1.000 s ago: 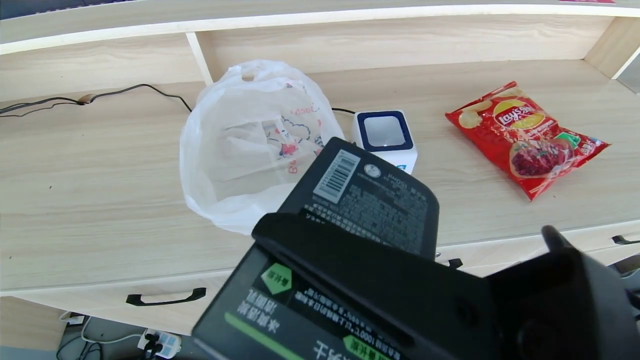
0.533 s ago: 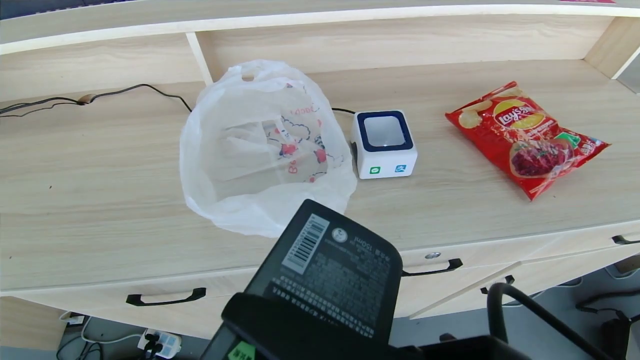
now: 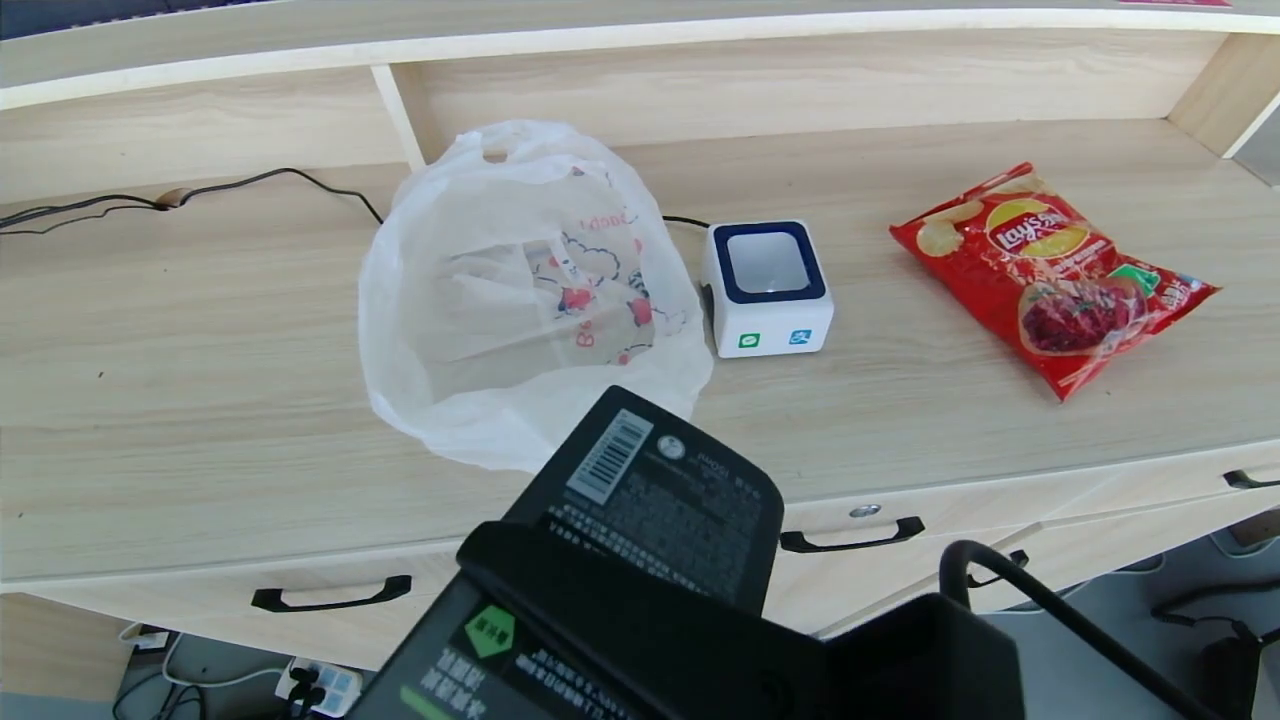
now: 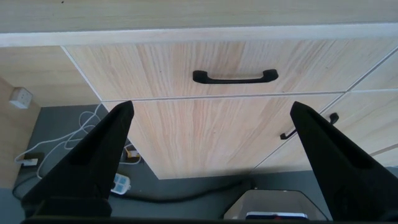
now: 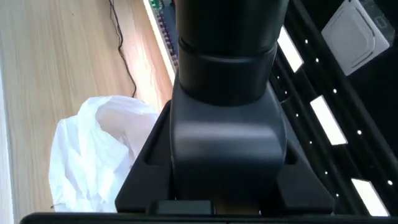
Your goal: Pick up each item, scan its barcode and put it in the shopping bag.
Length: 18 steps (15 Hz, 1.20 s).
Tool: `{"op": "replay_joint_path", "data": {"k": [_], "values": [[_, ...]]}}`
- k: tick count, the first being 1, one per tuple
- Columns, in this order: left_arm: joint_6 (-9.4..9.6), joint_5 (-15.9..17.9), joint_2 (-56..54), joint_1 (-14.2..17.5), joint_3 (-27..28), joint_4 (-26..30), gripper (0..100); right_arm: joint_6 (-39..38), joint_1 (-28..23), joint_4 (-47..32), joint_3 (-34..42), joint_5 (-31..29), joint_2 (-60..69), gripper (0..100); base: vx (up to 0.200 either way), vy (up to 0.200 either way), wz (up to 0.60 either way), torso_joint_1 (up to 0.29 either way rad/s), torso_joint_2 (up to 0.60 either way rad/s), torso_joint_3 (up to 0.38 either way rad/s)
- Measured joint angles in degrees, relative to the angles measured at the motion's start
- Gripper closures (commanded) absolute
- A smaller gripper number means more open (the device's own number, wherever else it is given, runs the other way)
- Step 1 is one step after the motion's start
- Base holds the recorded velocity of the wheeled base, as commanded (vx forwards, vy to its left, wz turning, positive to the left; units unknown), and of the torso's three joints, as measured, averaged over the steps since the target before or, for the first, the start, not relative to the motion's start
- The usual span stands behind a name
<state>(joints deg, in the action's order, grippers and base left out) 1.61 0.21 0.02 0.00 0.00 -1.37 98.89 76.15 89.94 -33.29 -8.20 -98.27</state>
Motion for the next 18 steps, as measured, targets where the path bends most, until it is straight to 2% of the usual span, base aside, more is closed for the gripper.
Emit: {"op": "replay_joint_path", "data": {"k": [2,4,8,12,14,18], "values": [[-0.05,0.00,0.00,0.00,0.00,0.00,0,-7.28,0.83,-0.02,-0.68,-1.26,-1.93,100,0.000,0.000,0.00,0.000,0.00,0.000],[-0.02,-0.02,0.00,0.00,0.00,-0.02,0,-14.04,2.26,-0.06,-0.33,-5.14,-3.02,100,0.000,0.000,0.00,0.000,0.00,0.000],[-0.02,-0.05,0.00,0.00,0.00,0.00,0,-27.43,1.62,-0.02,3.50,-5.62,-0.51,100,0.000,0.000,0.00,0.000,0.00,0.000],[-0.02,-0.02,0.00,0.00,0.00,-0.02,0,-39.36,-7.47,-0.04,10.51,-4.16,6.18,100,0.000,0.000,0.00,0.000,0.00,0.000],[-0.02,-0.02,0.00,0.00,0.00,-0.02,0,-41.34,-10.92,-2.19,10.95,0.09,8.00,100,0.000,0.000,0.00,0.000,0.00,0.000],[-0.02,-0.05,0.00,0.00,0.00,-0.02,0,-44.73,-14.52,-3.10,10.34,1.63,9.05,100,0.000,0.000,0.00,0.000,0.00,0.000]]}}
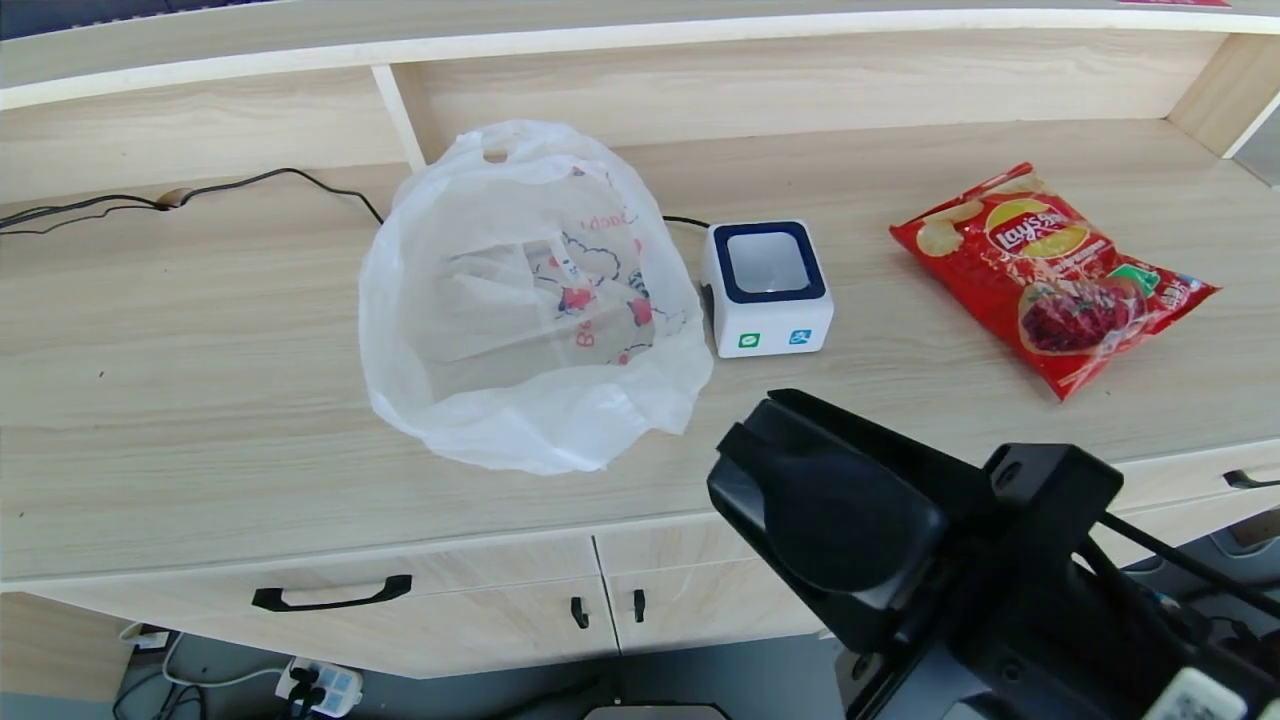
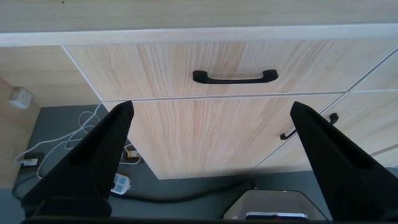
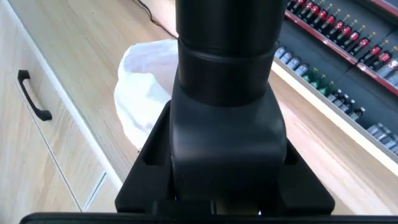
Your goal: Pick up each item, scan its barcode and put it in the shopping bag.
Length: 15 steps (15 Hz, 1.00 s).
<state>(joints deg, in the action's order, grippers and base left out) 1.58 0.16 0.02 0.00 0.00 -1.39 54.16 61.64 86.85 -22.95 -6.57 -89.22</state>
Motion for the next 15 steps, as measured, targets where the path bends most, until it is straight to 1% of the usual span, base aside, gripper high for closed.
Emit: {"op": "replay_joint_path", "data": {"k": [2,3,4,6,7,9,11,12,13,15], "values": [[-0.02,0.00,0.00,0.00,0.00,0.00,0,-5.42,-2.21,0.00,-2.97,0.06,-0.20,100,0.000,0.000,0.00,0.000,0.00,0.000],[-0.02,0.02,0.00,0.00,0.00,0.00,0,-10.02,-3.84,-0.02,-5.44,0.56,-0.74,100,0.000,0.000,0.00,0.000,0.00,0.000],[-0.02,0.02,0.00,0.00,0.00,0.00,0,-12.70,-5.99,0.02,-7.23,1.51,-1.29,100,0.000,0.000,0.00,0.000,0.00,0.000],[0.00,0.02,0.00,0.00,0.00,0.00,0,-16.99,-10.73,-0.90,-9.12,5.89,-2.40,100,0.000,0.000,0.00,0.000,0.00,0.000],[0.00,0.00,0.00,0.00,0.00,0.00,0,-19.90,-12.14,-1.50,-9.55,7.01,-3.08,100,0.000,0.000,0.00,0.000,0.00,0.000],[-0.02,0.02,0.00,0.00,0.00,0.00,0,-23.16,-13.40,-3.07,-11.24,7.39,-4.16,100,0.000,0.000,0.00,0.000,0.00,0.000],[0.00,0.02,0.00,0.00,0.00,0.00,0,-29.34,-13.40,-5.86,-14.58,6.73,-4.85,100,0.000,0.000,0.00,0.000,0.00,0.000],[-0.02,0.00,0.00,0.00,0.00,0.00,0,-32.00,-13.32,-7.01,-17.53,5.97,-5.13,100,0.000,0.000,0.00,0.000,0.00,0.000],[-0.02,0.02,0.00,0.00,0.00,0.02,0,-35.74,-13.41,-8.95,-21.18,5.21,-5.29,100,0.000,0.000,0.00,0.000,0.00,0.000],[-0.02,0.02,0.00,0.00,0.00,0.00,0,-49.74,-14.75,-17.46,-28.72,4.36,-5.32,100,0.000,0.000,0.00,0.000,0.00,0.000]]}}
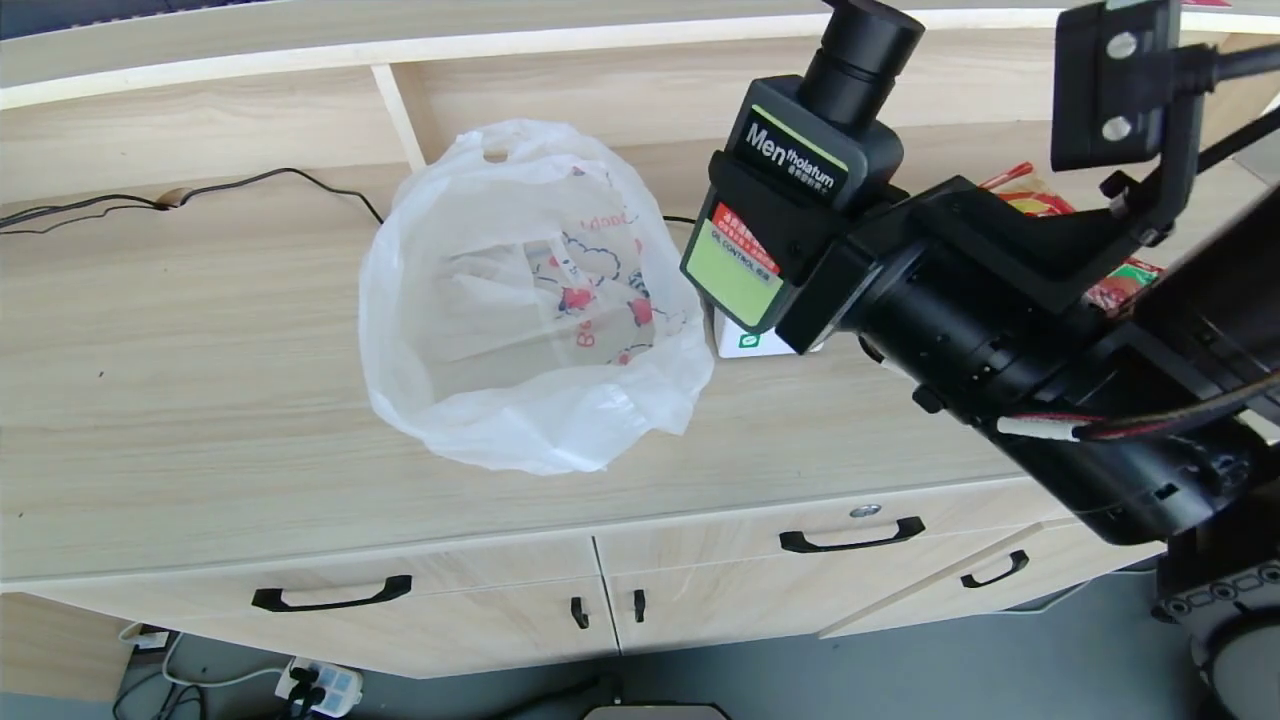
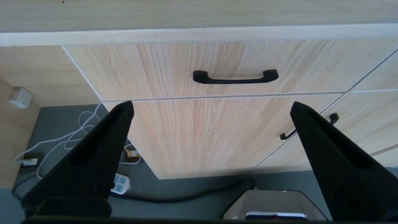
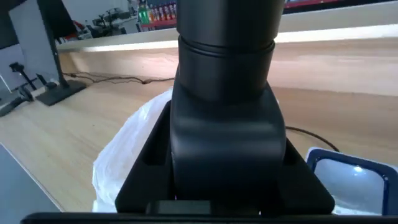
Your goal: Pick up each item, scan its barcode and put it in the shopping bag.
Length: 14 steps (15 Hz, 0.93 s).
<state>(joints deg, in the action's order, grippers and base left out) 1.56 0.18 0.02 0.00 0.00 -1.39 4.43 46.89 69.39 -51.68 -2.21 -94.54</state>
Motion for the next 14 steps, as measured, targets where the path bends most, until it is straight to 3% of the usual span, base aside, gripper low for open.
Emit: {"op": "replay_joint_path", "data": {"k": [3,7,14], "values": [[0.00,0.00,0.00,0.00,0.00,0.00,0,-12.58,-6.14,-5.80,-6.60,0.05,0.05,100,0.000,0.000,0.00,0.000,0.00,0.000],[0.00,0.00,0.00,0.00,0.00,0.00,0,-27.17,-19.13,-8.02,-8.48,4.83,-1.11,100,0.000,0.000,0.00,0.000,0.00,0.000],[0.00,0.00,0.00,0.00,0.00,0.00,0,-41.20,-21.78,-7.84,-8.48,4.44,-6.49,100,0.000,0.000,0.00,0.000,0.00,0.000]]}}
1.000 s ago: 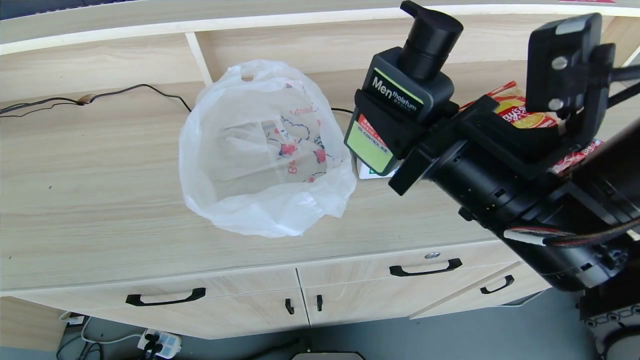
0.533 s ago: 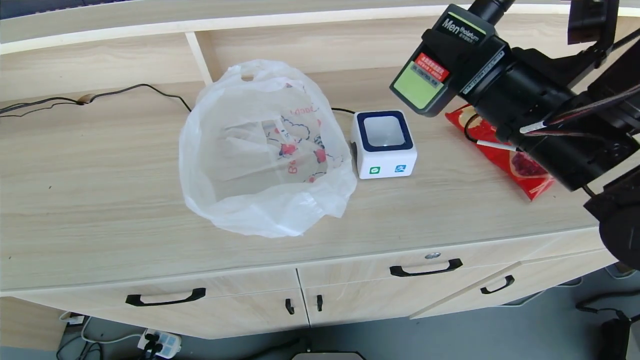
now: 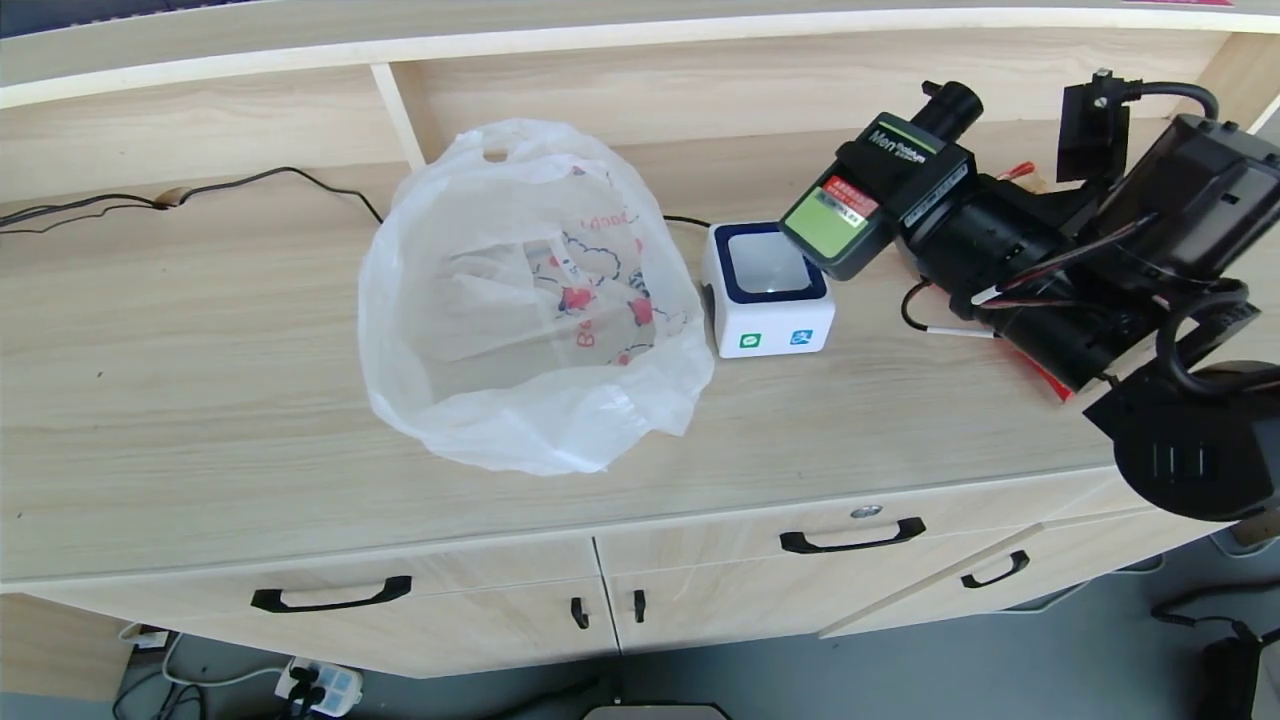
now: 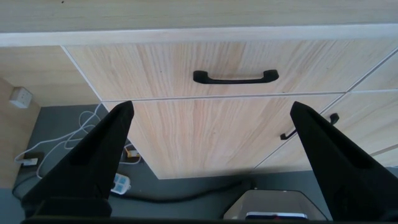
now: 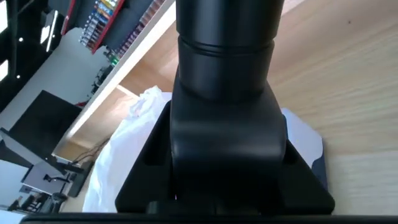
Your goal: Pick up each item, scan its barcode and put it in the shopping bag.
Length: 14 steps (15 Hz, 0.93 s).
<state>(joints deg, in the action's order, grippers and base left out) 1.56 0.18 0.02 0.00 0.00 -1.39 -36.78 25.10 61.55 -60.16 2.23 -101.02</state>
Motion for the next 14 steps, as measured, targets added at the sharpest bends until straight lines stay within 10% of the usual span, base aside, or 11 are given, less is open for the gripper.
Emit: {"op": "replay_joint_path", "data": {"k": [14], "values": [[0.02,0.00,0.00,0.00,0.00,0.00,0,-23.21,2.65,3.54,-6.01,-0.32,-5.92,100,0.000,0.000,0.00,0.000,0.00,0.000]]}}
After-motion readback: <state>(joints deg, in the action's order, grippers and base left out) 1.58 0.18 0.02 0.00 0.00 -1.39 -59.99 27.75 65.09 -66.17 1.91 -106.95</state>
